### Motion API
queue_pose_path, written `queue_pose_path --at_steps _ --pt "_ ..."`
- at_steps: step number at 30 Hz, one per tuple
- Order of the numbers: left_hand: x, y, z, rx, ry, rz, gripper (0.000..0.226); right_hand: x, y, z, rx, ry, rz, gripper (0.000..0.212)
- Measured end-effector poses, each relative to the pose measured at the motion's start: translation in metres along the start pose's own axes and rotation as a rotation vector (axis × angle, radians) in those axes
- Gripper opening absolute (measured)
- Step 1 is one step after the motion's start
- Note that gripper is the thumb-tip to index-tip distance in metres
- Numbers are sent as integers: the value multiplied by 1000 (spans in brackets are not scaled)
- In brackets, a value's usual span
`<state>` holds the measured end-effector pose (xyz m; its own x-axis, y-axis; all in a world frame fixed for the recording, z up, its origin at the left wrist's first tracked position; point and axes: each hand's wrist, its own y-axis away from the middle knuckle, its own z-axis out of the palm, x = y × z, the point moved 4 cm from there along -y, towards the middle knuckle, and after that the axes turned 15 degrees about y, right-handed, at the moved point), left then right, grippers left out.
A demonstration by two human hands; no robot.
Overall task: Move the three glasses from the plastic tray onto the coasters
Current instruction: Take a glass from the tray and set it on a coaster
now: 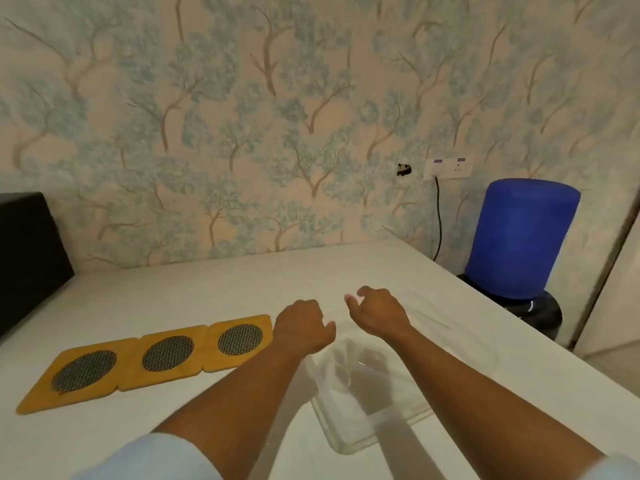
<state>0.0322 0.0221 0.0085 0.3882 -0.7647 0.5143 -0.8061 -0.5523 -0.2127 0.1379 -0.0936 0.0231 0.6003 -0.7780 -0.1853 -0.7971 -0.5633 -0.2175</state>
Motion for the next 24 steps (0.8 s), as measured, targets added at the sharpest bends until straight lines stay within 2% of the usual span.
queue_pose_path --at_steps 4,15,18,24 --pt "-3 -4 23 -185 72 -152 52 5 -4 20 -170 100 10 43" --pt "7 -20 59 -500 32 -284 50 13 -15 60 -462 135 139 52" --pt "8 -20 61 -532 63 -321 50 14 -16 62 -479 68 154 53" --pt "-2 -25 62 -480 274 -423 49 7 -17 63 -490 -103 146 59"
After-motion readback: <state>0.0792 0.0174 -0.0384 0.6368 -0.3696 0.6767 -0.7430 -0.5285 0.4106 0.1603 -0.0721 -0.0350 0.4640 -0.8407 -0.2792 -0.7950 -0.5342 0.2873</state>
